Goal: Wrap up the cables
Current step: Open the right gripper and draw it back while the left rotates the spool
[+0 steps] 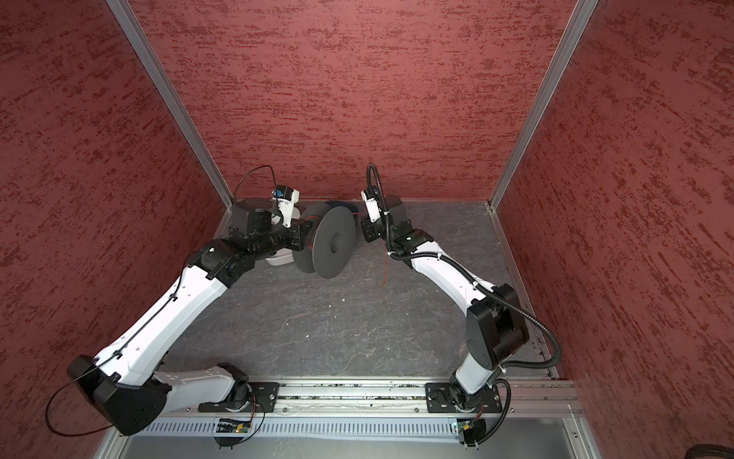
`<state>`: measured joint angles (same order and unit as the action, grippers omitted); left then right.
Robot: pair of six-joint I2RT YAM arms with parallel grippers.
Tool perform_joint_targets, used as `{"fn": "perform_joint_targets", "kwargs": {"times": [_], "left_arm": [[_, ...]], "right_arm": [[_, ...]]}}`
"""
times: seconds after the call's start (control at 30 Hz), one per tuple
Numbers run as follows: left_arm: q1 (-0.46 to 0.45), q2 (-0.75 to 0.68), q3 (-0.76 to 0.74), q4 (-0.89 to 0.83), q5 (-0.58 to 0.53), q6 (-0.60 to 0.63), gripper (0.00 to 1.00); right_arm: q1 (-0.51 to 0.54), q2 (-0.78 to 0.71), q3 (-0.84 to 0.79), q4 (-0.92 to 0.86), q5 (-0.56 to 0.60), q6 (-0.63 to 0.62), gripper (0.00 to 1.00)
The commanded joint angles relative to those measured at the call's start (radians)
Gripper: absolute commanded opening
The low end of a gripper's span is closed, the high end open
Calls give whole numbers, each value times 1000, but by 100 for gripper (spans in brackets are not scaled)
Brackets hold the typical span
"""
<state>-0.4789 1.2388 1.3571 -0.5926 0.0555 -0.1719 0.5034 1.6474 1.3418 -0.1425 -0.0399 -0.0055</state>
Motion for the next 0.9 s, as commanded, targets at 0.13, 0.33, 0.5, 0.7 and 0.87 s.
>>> {"fn": "perform_joint_targets", "kwargs": {"times": [0.13, 0.33, 0.5, 0.7, 0.87], "left_arm": [[22, -68, 116, 25, 135, -72, 2], [21, -62, 174, 28, 170, -96, 2], [19, -69, 217, 21, 176, -81, 3], [12, -90, 222, 24, 181, -61, 3], [-5, -99, 213, 28, 174, -51, 3]], "right_arm": [[-57, -101, -225, 198, -140, 43, 28], [-55, -178, -345, 277, -204, 49, 38], [-55, -282, -453, 330, -185, 74, 49], [-56, -354, -541, 374, -234, 85, 70], [-56, -390, -619, 450, -273, 99, 81]]}}
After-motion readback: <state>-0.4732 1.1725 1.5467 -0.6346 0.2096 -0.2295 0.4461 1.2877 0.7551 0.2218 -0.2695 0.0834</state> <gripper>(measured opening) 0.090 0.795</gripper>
